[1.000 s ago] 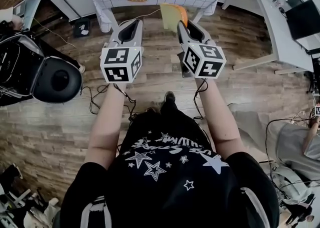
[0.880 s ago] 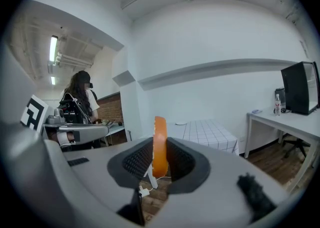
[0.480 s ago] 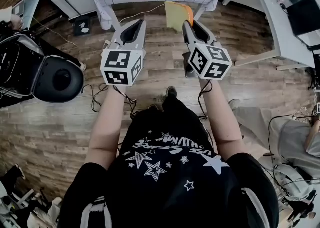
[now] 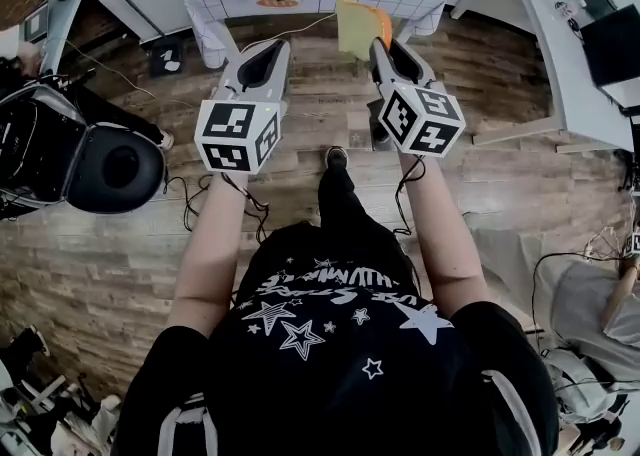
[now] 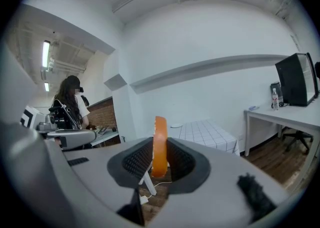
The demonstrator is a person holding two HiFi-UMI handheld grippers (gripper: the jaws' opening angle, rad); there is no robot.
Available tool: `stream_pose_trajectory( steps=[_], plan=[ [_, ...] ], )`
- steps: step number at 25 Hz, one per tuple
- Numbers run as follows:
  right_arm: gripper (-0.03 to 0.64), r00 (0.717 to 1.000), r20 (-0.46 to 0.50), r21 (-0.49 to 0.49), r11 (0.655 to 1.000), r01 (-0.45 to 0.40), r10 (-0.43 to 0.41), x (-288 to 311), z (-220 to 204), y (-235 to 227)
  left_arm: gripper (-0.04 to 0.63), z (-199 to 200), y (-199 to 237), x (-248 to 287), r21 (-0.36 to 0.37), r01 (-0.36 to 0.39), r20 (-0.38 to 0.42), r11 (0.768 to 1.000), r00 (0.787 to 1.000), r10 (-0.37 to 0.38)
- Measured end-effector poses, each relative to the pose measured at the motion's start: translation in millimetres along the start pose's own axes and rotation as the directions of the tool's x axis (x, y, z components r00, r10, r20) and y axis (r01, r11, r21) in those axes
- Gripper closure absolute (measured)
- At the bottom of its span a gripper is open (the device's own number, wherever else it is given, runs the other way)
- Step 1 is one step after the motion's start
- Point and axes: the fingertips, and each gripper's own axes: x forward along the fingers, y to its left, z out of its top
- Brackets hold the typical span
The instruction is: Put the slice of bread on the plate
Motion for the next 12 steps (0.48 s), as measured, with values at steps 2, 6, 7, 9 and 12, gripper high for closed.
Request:
stream_pose_trajectory(
  steps=[2, 6, 7, 9, 12],
  plan=[
    [0.528, 1.0, -0.002, 0.006, 1.0, -0.015, 0.015, 18.1, 3.5, -6.6, 0.586, -2.2, 7.6, 11.6, -0.006, -0.011, -0.012, 1.0, 1.0, 0.01],
    [0.528, 0.999, -0.002, 0.014, 0.998, -0.054, 0.054, 58.3, 12.4, -17.9, 0.586, 2.4, 26.3, 36.0, -0.004, -0.042, -0.019, 0.999, 0.999, 0.042],
    [0.526, 0.998, -0.001, 0.016, 0.998, -0.06, 0.06, 67.9, 15.1, -22.0, 0.586, 4.8, 30.6, 43.6, 0.001, -0.048, -0.019, 0.999, 0.999, 0.048],
    [0.528, 0.998, 0.0, 0.02, 0.998, -0.066, 0.066, 86.3, 21.0, -31.7, 0.586, 10.3, 38.0, 60.6, 0.007, -0.057, -0.02, 0.998, 0.998, 0.057],
    [0.527, 0.996, -0.006, 0.023, 0.996, -0.084, 0.085, 111.0, 28.5, -45.8, 0.586, 17.8, 46.9, 88.5, 0.014, -0.069, -0.022, 0.997, 0.997, 0.07]
  ],
)
